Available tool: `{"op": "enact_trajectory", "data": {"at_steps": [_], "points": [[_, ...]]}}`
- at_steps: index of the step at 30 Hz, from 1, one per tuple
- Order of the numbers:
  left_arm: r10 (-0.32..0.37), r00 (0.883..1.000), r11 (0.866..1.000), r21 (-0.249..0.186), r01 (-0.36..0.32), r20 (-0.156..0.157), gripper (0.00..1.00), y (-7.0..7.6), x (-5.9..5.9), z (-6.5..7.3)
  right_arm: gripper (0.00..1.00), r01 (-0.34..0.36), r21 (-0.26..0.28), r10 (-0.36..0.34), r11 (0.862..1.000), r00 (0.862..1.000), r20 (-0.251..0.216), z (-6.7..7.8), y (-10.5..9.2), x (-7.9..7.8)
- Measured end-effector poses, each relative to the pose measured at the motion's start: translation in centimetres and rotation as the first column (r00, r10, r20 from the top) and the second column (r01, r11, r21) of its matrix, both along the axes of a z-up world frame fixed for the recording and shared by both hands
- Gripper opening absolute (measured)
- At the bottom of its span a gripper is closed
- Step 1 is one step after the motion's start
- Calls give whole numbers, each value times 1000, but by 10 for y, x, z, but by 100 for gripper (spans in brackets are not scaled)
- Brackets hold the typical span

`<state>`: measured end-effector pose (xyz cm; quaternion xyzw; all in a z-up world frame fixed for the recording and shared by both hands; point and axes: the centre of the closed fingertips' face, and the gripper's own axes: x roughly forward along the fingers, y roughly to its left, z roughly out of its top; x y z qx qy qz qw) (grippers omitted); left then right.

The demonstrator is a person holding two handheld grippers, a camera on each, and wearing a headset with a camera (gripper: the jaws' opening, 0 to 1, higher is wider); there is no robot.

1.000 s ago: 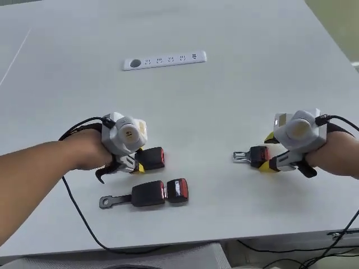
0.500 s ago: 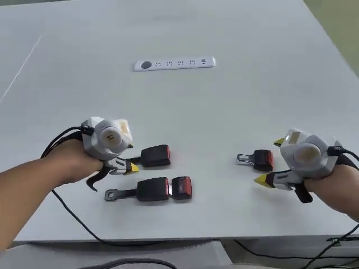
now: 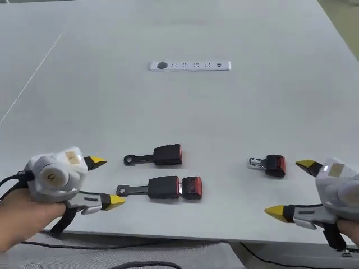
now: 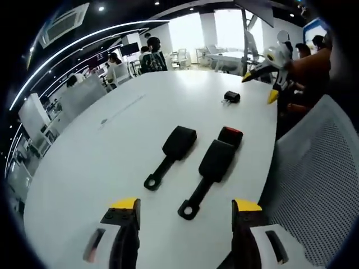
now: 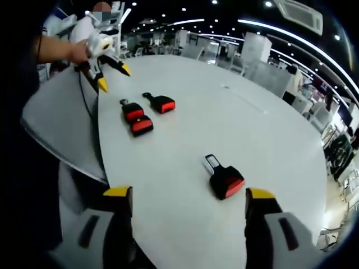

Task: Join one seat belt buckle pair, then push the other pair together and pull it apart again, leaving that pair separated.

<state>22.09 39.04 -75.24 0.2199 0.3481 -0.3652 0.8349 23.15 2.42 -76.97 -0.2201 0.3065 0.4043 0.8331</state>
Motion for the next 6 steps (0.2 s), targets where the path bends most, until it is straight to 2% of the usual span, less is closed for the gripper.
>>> {"op": "enact_trajectory", "data": {"at_steps": [2, 4, 6], "points": [[5, 1000, 1000, 3, -5, 15, 78, 7, -4, 3, 89, -1, 4, 1, 1000, 1000, 3, 6, -2, -6], [12, 1000, 1000, 6, -12, 19, 79, 12, -6, 5, 91, -6, 10, 6, 1000, 1000, 5, 9, -7, -9], [12, 999, 1000, 14, -12, 48, 79, 19, -6, 9, 93, -12, 10, 12, 1000, 1000, 7, 11, -12, -12]]}}
